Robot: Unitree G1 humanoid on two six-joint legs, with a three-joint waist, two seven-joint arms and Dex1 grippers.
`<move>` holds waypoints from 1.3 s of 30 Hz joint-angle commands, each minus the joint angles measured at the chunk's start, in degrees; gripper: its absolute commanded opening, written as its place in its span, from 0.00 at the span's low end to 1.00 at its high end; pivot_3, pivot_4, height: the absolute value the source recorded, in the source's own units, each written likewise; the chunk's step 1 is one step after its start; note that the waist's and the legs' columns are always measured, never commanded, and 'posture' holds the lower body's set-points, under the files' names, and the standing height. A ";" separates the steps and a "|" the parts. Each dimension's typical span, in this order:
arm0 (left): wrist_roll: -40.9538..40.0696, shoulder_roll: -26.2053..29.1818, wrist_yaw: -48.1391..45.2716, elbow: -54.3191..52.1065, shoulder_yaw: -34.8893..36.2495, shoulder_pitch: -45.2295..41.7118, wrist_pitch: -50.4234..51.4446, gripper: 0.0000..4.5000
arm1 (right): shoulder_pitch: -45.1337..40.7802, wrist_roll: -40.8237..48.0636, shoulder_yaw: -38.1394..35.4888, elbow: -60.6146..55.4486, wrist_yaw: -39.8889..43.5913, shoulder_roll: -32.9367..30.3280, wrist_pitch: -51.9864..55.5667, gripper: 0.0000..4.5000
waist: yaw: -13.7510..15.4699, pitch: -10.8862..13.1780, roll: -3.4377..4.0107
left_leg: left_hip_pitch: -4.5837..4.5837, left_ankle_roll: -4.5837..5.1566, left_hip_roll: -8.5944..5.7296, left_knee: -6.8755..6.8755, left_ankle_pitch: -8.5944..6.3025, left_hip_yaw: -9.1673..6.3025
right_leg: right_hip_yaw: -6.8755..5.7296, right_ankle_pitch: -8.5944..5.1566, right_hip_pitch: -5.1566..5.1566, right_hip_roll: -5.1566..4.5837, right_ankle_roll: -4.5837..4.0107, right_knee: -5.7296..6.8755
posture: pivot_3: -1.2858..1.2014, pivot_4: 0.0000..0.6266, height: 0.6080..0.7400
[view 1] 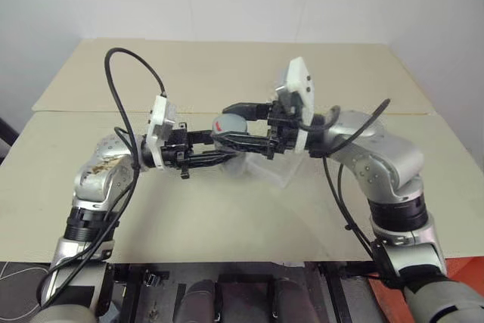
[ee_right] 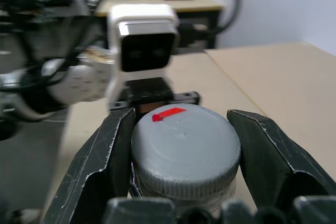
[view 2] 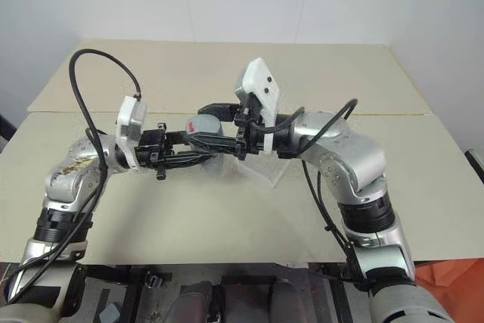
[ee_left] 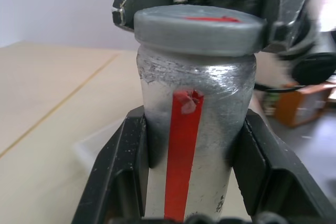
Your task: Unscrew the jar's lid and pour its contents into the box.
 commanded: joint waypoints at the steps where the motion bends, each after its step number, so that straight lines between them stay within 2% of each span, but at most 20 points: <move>1: -3.18 1.42 -7.24 -0.36 0.20 -3.94 0.46 0.41 | -2.86 3.88 0.60 3.60 15.21 -1.66 -3.57 0.61 | -0.02 0.00 0.00 | 0.00 0.01 0.00 0.01 -0.01 0.00 | 0.00 0.00 0.01 0.00 0.00 0.00 | 0.52 0.24 1.00; 5: -3.92 1.73 -12.63 0.21 -1.53 -5.76 1.41 0.41 | -5.61 1.84 2.98 8.73 25.60 -2.00 -8.16 0.61 | -0.06 0.00 0.00 | 0.01 0.01 -0.01 0.01 -0.01 0.00 | 0.00 0.00 0.01 0.04 0.00 0.00 | 0.52 0.24 1.00; 10: -4.38 1.81 -13.15 -0.22 -3.21 -6.06 0.38 0.41 | -7.50 -1.66 4.27 12.52 27.96 -0.78 -12.26 0.61 | -0.11 0.00 0.00 | 0.01 0.00 0.01 0.01 0.00 0.00 | 0.03 0.00 -0.02 0.05 0.00 0.06 | 0.52 0.24 1.00; 12: -3.59 1.23 -12.98 0.09 -2.55 -5.87 0.29 0.41 | -7.30 -2.65 3.56 12.51 26.05 -0.25 -12.78 0.77 | -0.09 0.00 0.00 | 0.00 0.00 0.02 0.01 0.00 0.00 | 0.03 0.00 -0.03 0.05 0.00 0.08 | 0.52 0.24 1.00; 13: -3.25 1.11 -12.84 0.25 -2.35 -5.75 0.12 0.41 | -7.10 -2.93 3.19 12.35 25.36 -0.23 -12.89 0.79 | -0.08 0.00 0.00 | 0.00 0.00 0.02 0.01 0.00 -0.01 | 0.03 0.00 -0.02 0.05 0.00 0.08 | 0.52 0.24 1.00; 16: -2.39 1.22 -11.30 0.38 -1.30 -4.72 -0.27 0.41 | -5.08 -2.90 0.84 9.83 21.31 -0.69 -11.85 1.00 | -0.03 0.00 0.00 | -0.02 0.00 0.03 0.03 0.00 -0.01 | 0.02 0.00 -0.03 0.04 0.00 0.11 | 0.52 0.24 1.00; 21: -0.99 2.22 -7.12 0.38 1.31 -1.95 -0.89 0.41 | 1.93 -0.53 -5.68 0.29 10.89 -3.55 -7.66 1.00 | 0.32 0.00 0.00 | -0.15 -0.01 0.03 0.04 0.01 -0.06 | -0.04 0.00 -0.06 -0.01 0.01 0.09 | 0.52 0.24 1.00; 25: 0.52 2.17 -3.85 1.22 2.49 -0.62 -1.80 0.41 | 5.70 0.52 -8.02 -6.75 4.37 -4.95 -4.84 1.00 | 0.30 0.00 0.00 | -0.14 -0.03 0.03 0.03 0.01 -0.06 | -0.04 0.00 -0.08 -0.01 0.01 0.09 | 0.52 0.24 1.00; 32: 0.75 0.76 -1.81 0.72 1.69 -0.25 -1.75 0.41 | 4.67 -0.55 -3.55 -11.72 -6.99 -0.33 0.17 1.00 | -0.12 0.00 0.00 | -0.02 -0.07 0.03 0.04 0.04 -0.05 | 0.02 0.00 -0.08 0.00 -0.01 0.04 | 0.52 0.24 1.00; 39: 0.32 0.80 -1.99 -0.85 1.34 -0.06 -1.08 0.41 | -0.05 -6.60 1.86 -4.71 -12.91 5.07 -0.44 1.00 | -0.04 0.00 0.01 | -0.04 -0.07 0.02 0.04 0.04 -0.03 | 0.03 0.00 -0.09 0.02 -0.01 0.09 | 0.52 0.24 1.00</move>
